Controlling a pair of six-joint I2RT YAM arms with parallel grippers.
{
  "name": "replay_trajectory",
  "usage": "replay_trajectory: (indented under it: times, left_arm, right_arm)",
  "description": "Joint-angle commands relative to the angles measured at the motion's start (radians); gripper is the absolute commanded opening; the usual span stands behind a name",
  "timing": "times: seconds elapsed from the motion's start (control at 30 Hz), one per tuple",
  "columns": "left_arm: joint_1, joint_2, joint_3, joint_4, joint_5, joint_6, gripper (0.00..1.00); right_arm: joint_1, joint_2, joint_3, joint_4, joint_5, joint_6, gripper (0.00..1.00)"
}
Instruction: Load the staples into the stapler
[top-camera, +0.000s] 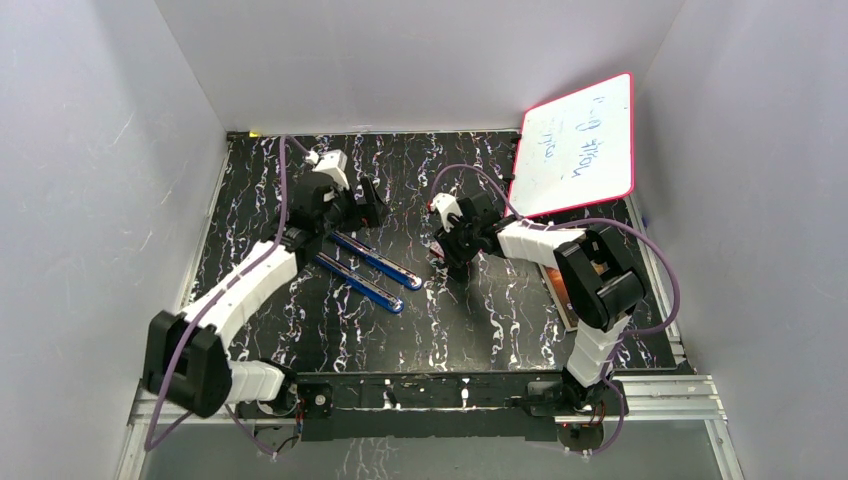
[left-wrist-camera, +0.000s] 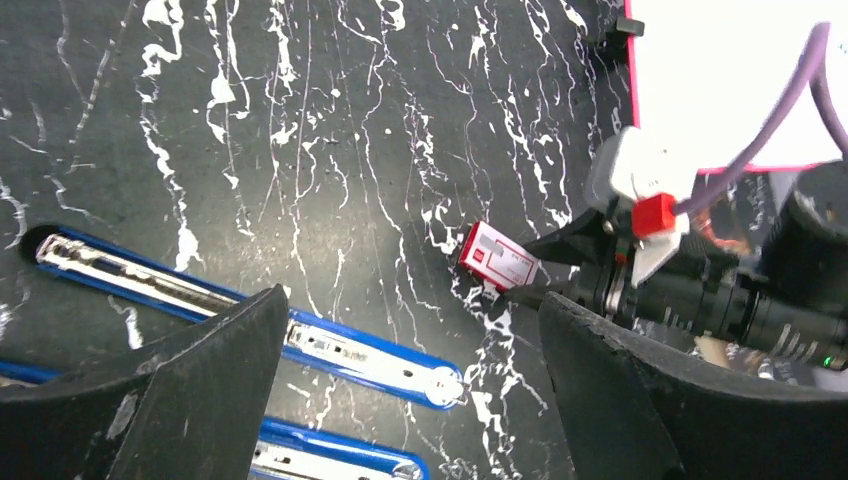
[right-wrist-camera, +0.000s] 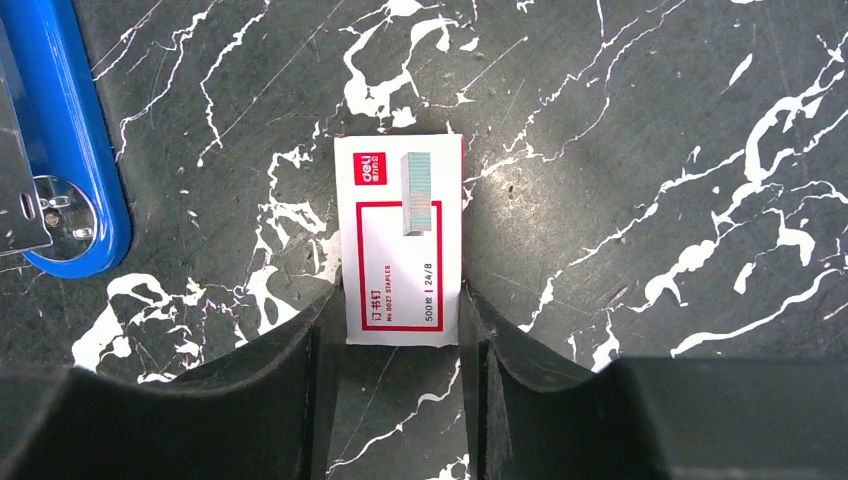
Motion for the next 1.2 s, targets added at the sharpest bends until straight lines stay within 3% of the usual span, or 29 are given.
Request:
replay_trajectory:
  times: [0.0, 0.27, 0.5, 0.87, 1.0, 1.17]
  left_arm:
    - [0.112, 0.129, 0.056, 0.074, 0.214, -0.132, 0.95]
    - [0.185, 0.404, 0.107, 0.269, 0.513, -0.249, 0.95]
    - [0.185, 0.573, 0.209, 0.319, 0.604, -0.244, 0.97]
    - [0.186, 0.77, 0.267, 0.45, 0.756, -0.29, 0.55]
    - [0.181, 0.812, 0.282, 0.498, 0.807, -0.312, 0.48]
    - [0.164, 0.827, 0.26, 0.496, 0.815, -0.297, 0.45]
  right_arm:
    - [0.003, 0.012, -0.019, 0.025, -0.027, 0.002, 0.44]
    - [0.003, 0.038, 0.006, 0.075, -0.05, -0.021, 0.41]
    - [0.004, 0.06, 0.015, 0.088, -0.079, -0.025, 0.39]
    - [0.004, 0.088, 0.041, 0.104, -0.099, -0.045, 0.39]
    - [0.005, 0.104, 0.058, 0.102, -0.106, -0.053, 0.39]
    - [0.005, 0.125, 0.078, 0.106, -0.099, -0.051, 0.39]
